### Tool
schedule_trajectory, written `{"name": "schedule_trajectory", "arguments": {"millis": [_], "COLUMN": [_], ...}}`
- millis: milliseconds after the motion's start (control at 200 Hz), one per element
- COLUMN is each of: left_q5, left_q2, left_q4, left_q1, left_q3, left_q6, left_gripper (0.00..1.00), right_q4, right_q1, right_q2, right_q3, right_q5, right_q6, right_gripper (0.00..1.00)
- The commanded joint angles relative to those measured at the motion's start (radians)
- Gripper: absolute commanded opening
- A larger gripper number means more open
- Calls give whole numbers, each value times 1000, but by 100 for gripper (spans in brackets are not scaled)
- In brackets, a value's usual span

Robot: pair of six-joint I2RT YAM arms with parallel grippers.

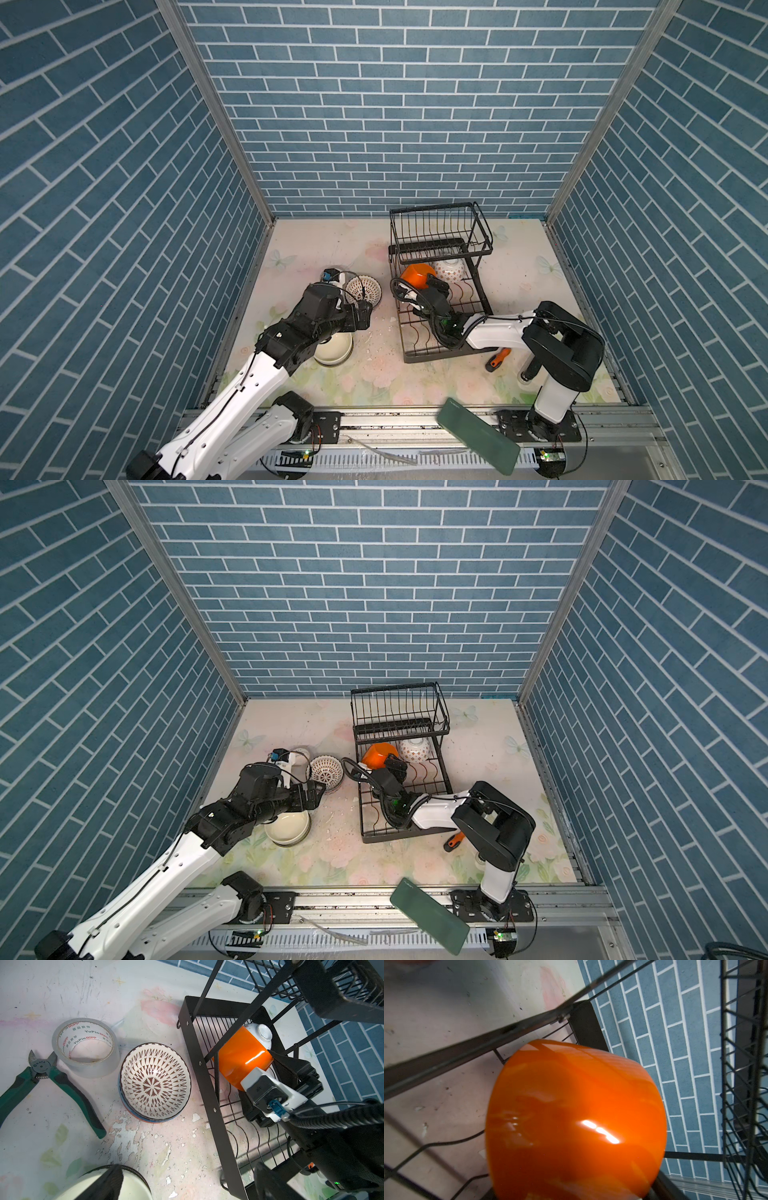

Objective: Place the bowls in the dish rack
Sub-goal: 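Lower the orange bowl into the rack slots beside the white bowl with the right gripper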

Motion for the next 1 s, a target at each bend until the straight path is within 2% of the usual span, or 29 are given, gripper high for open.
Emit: {"name": "schedule_trajectory", "arguments": {"millis": [0, 415, 520, 710, 995], "left_q5": [5, 8, 8, 10, 13], "left_q2": [-3, -6, -2, -1, -8], "left_q4": [-15, -14, -10, -2, 0], "left_q1": [10, 15, 17, 18, 18], "left_q3": [14, 4, 2, -2, -16], "left_q6": [11, 9, 10, 11, 9], "left_gripper": [100, 100, 100, 100, 100], "right_q4": [134, 141, 133, 93, 28], "right_q1": [-7, -52, -63, -82, -87], "right_q2": [43, 97, 113, 129, 132], "right_q3": [49, 85, 94, 112, 136], "right_q5": [48, 9, -8, -41, -59], "right_q6": [-103, -144, -140, -121, -97], "right_gripper": [59, 65, 69, 85, 94]}}
